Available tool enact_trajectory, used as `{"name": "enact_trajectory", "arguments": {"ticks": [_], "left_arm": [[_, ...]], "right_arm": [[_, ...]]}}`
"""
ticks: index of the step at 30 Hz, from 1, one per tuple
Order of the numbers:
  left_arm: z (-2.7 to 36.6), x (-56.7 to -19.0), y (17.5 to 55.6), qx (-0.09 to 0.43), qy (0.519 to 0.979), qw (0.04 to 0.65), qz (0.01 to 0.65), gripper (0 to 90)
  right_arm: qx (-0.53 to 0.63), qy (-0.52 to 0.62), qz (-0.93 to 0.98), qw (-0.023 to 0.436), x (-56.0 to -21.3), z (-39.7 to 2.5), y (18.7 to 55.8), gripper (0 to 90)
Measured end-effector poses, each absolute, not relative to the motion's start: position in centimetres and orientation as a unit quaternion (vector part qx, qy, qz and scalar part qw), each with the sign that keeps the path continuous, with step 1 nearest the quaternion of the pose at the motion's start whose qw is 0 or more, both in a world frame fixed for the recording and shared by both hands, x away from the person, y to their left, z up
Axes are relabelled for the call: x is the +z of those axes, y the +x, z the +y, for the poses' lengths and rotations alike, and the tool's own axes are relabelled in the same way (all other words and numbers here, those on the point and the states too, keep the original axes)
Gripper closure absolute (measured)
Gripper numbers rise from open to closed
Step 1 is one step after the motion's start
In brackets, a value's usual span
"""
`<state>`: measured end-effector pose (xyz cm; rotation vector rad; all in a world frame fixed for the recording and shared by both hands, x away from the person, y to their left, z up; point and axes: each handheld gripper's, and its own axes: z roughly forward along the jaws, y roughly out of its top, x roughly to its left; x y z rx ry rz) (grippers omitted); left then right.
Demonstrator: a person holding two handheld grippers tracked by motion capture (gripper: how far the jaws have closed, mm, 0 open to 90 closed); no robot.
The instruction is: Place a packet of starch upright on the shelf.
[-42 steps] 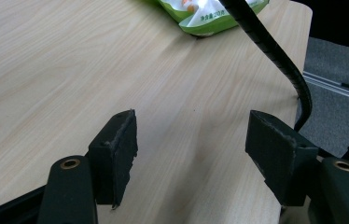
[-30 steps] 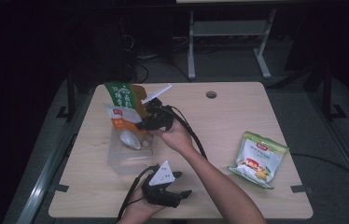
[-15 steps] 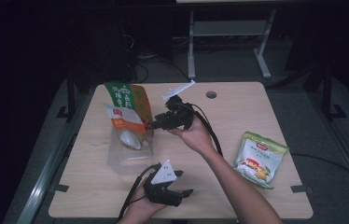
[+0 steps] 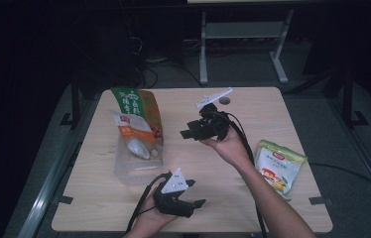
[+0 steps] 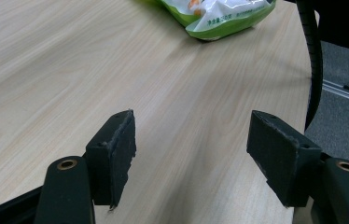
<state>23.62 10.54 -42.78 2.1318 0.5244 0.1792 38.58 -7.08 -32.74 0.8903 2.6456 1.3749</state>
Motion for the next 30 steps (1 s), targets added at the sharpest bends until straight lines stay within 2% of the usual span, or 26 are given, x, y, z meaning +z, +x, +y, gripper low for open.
{"name": "enact_trajectory", "arguments": {"ticks": [30], "left_arm": [[8.4, -42.6, 25.1, 0.063, 0.872, 0.443, 0.2, 34.4]], "right_arm": [[0.419, 0.369, 0.828, 0.05, -34.5, -18.1, 35.7, 41.0]]}}
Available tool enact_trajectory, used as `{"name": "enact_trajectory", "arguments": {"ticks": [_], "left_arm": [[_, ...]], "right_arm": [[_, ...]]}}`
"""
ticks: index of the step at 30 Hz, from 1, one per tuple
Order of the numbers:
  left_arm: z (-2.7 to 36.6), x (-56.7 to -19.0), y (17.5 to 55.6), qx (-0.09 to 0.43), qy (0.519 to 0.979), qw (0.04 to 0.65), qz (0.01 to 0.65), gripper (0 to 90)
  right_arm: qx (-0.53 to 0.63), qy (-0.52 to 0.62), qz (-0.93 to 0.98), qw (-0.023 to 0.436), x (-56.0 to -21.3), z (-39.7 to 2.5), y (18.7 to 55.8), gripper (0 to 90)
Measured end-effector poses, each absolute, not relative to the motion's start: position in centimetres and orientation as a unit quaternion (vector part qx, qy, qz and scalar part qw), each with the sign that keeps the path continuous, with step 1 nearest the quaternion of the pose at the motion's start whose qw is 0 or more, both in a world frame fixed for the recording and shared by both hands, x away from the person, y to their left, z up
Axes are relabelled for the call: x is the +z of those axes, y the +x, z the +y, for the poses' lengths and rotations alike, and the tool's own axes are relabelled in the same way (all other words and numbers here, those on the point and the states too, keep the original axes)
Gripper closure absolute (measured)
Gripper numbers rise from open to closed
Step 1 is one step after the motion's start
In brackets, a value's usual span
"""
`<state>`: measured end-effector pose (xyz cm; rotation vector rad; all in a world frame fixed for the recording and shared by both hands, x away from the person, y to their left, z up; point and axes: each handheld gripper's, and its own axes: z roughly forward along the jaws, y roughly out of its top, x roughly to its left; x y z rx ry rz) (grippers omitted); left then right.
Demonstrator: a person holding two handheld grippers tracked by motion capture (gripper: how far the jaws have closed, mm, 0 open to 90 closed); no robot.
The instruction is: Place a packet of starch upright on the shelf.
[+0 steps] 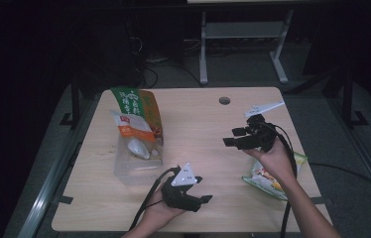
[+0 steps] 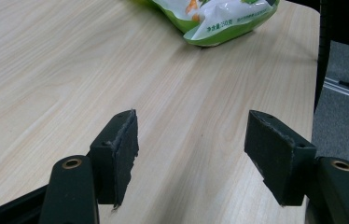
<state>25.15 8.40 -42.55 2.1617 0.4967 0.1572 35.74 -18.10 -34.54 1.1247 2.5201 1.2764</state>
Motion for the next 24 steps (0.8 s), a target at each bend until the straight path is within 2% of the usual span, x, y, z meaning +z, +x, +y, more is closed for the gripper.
{"name": "enact_trajectory", "arguments": {"ticks": [10, 24], "left_arm": [[7.1, -42.4, 25.7, 0.059, 0.876, 0.435, 0.202, 35.1], [4.5, -42.0, 26.7, 0.065, 0.879, 0.433, 0.189, 36.4]], "right_arm": [[0.415, 0.388, 0.821, 0.057, -34.8, -20.6, 34.9, 36.2], [0.384, 0.427, 0.816, 0.068, -36.0, -24.7, 33.3, 34.4]]}}
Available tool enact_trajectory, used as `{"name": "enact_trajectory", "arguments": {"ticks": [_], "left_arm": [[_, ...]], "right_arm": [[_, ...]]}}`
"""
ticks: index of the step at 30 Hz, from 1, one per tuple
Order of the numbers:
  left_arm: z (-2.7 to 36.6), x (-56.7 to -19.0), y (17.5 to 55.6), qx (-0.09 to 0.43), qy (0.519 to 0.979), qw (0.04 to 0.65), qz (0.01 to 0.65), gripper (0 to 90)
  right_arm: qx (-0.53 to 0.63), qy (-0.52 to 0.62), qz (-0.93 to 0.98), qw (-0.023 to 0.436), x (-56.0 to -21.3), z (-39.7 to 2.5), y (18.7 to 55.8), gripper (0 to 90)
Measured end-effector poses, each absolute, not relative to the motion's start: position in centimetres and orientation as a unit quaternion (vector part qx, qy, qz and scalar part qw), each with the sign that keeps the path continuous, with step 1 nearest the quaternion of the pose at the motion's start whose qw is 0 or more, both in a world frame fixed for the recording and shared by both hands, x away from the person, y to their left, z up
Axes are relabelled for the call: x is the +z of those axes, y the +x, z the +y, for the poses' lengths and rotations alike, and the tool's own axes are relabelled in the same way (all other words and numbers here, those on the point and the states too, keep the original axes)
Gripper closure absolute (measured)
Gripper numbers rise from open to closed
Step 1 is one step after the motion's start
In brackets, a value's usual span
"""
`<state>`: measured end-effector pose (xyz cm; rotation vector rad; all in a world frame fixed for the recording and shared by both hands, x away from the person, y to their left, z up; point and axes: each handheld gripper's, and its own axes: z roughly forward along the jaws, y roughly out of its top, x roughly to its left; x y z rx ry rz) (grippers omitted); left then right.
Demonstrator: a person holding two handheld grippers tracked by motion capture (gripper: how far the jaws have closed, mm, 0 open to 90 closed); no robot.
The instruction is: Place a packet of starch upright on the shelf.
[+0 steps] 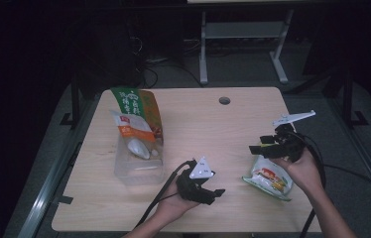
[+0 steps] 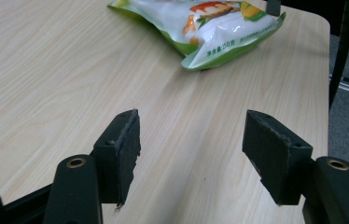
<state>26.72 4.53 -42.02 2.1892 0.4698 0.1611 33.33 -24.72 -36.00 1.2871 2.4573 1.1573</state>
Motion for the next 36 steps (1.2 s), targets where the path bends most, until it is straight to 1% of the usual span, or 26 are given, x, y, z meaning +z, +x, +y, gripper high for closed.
{"name": "enact_trajectory", "arguments": {"ticks": [5, 14, 21, 31, 36], "left_arm": [[3.5, -42.2, 27.0, 0.06, 0.881, 0.431, 0.185, 36.9], [0.8, -42.0, 27.7, 0.06, 0.883, 0.434, 0.17, 38.4], [-1.6, -42.0, 28.1, 0.051, 0.884, 0.435, 0.162, 40.7], [-4.4, -42.3, 29.2, 0.044, 0.889, 0.428, 0.155, 48.0], [-5.5, -42.4, 29.6, 0.043, 0.887, 0.432, 0.16, 54.2]], "right_arm": [[0.371, 0.452, 0.808, 0.066, -37.6, -27.0, 32.6, 34.3], [0.355, 0.485, 0.796, 0.066, -39.1, -29.8, 31.7, 34.3], [0.348, 0.508, 0.785, 0.068, -40.2, -32.0, 31.1, 34.2], [0.334, 0.538, 0.771, 0.069, -41.6, -34.4, 30.3, 34.2], [0.331, 0.55, 0.764, 0.066, -42.5, -35.3, 30.3, 34.1]]}}
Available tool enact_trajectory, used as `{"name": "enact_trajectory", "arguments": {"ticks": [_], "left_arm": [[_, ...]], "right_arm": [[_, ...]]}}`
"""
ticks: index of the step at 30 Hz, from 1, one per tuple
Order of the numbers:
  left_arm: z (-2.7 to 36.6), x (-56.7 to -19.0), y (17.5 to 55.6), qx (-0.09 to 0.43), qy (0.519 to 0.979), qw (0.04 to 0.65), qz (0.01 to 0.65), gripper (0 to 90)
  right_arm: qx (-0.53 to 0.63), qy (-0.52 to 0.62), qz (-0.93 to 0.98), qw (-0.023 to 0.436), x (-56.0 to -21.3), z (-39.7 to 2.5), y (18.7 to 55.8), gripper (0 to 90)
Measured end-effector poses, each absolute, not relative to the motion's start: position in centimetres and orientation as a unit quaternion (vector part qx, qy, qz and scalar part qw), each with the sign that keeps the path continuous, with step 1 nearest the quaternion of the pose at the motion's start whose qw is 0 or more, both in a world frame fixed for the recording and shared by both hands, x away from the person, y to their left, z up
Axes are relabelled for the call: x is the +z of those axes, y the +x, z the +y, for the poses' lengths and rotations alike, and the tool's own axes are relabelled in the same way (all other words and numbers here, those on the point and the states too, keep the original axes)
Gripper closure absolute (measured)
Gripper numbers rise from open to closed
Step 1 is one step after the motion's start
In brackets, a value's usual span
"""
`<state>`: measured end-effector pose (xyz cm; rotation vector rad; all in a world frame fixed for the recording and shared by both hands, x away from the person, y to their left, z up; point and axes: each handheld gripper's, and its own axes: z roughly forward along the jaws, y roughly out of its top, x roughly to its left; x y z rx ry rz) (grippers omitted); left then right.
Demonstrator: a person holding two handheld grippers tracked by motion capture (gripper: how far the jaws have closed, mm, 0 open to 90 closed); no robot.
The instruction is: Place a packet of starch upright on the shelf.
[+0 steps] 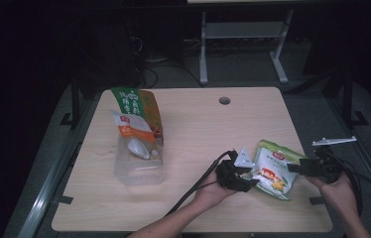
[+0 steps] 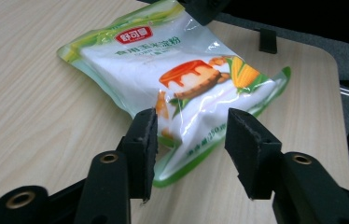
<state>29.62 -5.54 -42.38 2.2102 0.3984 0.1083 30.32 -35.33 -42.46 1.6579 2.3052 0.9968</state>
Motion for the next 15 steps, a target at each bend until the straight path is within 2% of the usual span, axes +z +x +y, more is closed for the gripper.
{"name": "enact_trajectory", "arguments": {"ticks": [9, 13, 15], "left_arm": [[-7.0, -42.8, 30.3, 0.044, 0.893, 0.417, 0.163, 60.8], [-7.3, -43.4, 30.5, 0.044, 0.898, 0.404, 0.168, 60.4], [-7.4, -43.6, 30.6, 0.036, 0.898, 0.403, 0.171, 57.0]], "right_arm": [[0.329, 0.567, 0.753, 0.056, -43.8, -36.4, 30.2, 34.1], [0.332, 0.571, 0.749, 0.051, -44.3, -36.6, 30.4, 33.3], [0.337, 0.573, 0.745, 0.05, -44.4, -36.8, 30.5, 33.4]]}}
